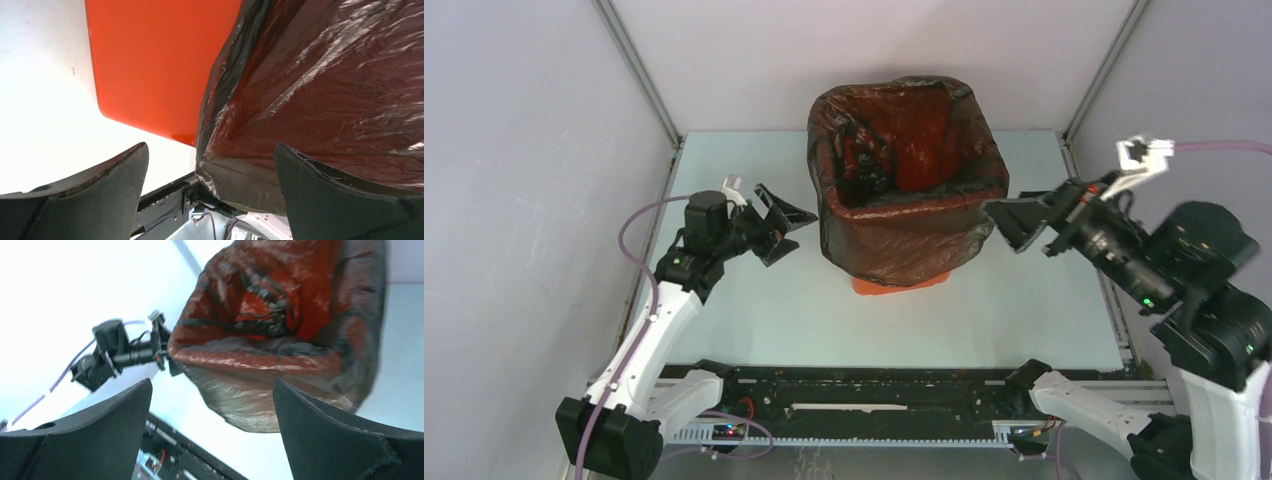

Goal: Put the trash bags into the trash bin

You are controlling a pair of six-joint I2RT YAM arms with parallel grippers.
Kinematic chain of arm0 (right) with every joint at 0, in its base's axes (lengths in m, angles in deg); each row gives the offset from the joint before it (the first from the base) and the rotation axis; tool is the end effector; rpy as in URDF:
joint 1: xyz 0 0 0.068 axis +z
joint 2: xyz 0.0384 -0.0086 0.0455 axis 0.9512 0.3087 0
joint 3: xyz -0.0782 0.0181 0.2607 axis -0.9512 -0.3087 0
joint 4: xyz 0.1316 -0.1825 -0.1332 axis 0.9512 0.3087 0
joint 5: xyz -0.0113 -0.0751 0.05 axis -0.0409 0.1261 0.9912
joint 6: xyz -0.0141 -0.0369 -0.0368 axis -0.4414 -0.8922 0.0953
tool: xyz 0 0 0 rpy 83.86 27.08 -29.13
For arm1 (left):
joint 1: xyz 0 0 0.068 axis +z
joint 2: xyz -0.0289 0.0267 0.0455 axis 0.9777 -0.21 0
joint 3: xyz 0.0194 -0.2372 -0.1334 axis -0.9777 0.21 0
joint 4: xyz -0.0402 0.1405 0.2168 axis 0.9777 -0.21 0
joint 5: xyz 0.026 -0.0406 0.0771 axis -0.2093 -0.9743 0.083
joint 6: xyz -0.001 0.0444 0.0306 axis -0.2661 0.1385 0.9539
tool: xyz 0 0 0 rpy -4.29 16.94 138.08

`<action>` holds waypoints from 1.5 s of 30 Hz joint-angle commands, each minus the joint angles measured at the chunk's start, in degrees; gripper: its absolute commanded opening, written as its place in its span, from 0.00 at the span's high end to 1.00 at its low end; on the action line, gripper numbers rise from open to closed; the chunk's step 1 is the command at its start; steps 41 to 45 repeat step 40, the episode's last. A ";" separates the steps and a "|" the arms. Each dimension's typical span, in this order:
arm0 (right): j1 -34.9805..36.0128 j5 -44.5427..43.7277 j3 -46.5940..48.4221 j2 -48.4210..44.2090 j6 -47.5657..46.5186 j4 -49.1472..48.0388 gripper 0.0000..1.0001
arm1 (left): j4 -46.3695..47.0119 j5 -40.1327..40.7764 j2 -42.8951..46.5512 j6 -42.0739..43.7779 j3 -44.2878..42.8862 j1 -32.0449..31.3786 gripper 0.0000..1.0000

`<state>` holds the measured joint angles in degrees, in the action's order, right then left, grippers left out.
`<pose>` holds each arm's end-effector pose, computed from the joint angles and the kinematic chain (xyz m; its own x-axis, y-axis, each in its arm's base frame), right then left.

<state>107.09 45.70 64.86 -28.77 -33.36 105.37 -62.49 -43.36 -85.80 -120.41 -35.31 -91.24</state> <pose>0.0706 0.0508 0.5365 -0.2979 0.2898 -0.9095 -0.5216 0.7486 0.4094 0.2038 -0.0648 0.3202 -0.7383 -0.6231 -0.2582 -0.1000 0.4798 -0.8717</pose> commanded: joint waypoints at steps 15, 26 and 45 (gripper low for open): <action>-4.48 -24.72 6.09 -3.04 0.01 14.14 0.00 | -19.13 20.19 10.16 15.25 -29.48 0.27 0.00; -4.48 -11.68 17.20 -1.52 1.48 1.67 0.00 | -14.99 29.91 10.92 29.49 -53.74 0.27 0.00; -4.57 -10.68 16.90 -1.57 0.52 -2.43 0.00 | -14.04 36.67 12.99 34.01 -51.80 0.27 0.00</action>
